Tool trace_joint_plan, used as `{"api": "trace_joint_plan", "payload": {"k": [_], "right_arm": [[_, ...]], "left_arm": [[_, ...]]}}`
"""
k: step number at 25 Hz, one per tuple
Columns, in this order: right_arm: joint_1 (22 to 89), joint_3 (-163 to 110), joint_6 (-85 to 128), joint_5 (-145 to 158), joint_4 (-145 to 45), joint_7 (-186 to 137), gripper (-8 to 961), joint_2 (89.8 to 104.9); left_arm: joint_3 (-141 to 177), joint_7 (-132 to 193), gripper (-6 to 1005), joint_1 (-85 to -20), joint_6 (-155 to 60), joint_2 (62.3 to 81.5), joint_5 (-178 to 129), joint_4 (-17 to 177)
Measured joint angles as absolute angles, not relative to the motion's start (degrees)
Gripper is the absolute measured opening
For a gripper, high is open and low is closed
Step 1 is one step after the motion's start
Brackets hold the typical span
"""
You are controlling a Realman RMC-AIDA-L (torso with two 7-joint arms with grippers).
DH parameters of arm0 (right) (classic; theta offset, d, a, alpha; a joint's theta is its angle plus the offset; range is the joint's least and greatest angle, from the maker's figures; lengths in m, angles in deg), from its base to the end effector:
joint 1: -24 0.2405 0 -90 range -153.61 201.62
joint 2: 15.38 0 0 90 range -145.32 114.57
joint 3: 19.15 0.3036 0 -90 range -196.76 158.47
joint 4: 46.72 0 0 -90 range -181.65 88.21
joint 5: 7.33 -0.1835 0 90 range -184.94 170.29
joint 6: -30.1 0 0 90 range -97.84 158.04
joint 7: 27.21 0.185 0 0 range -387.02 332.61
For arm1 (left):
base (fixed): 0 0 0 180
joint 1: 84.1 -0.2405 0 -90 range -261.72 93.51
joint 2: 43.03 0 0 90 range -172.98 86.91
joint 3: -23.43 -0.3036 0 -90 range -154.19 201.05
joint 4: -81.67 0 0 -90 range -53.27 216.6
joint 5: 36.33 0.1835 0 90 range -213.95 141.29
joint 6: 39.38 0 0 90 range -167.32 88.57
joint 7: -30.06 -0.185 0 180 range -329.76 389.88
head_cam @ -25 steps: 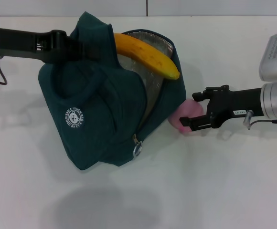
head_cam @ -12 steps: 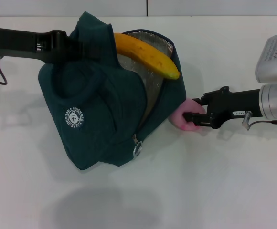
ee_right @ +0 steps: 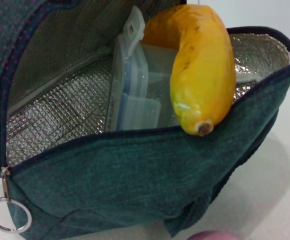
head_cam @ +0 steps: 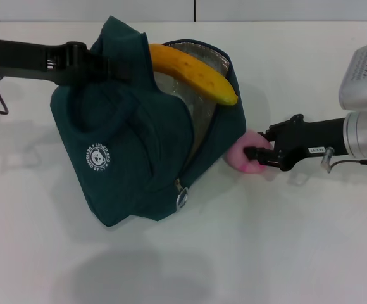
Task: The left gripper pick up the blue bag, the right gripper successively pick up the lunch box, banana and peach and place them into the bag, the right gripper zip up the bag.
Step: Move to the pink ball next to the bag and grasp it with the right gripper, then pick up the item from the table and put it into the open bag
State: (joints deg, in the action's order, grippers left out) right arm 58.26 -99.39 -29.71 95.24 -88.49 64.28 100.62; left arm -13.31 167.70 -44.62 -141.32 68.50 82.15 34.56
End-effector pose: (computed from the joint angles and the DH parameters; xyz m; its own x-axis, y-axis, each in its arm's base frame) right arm 0.2473 0.3891 -0.1073 0.9319 -0.2954 -0.2105 -0.3468 -0.8955 -0.2789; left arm -0.2190 0.3825 0.0166 0.3647 0.8571 0.3638 0.8555 -0.4627 0.2325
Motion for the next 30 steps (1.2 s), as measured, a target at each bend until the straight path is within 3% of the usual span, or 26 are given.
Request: {"api": "trace_joint_plan", "payload": {"k": [12, 19, 30], "right_arm": [[57.8, -99.0, -31.0, 95.2, -88.9, 63.9, 227, 100.47], [57.3, -98.9, -31.0, 94.5, -89.6, 63.9, 198, 100.35], [51.9, -90.5, -31.6, 92.1, -96.2, 64.2, 138, 100.15]], "left_arm": [[-13.2, 167.7, 54, -44.7, -141.3, 68.5, 82.1, 34.6], [-13.1, 167.7, 54, -44.8, -141.3, 68.5, 82.1, 34.6], [-13.0, 167.7, 55, -44.8, -141.3, 68.49, 82.1, 34.8]]}}
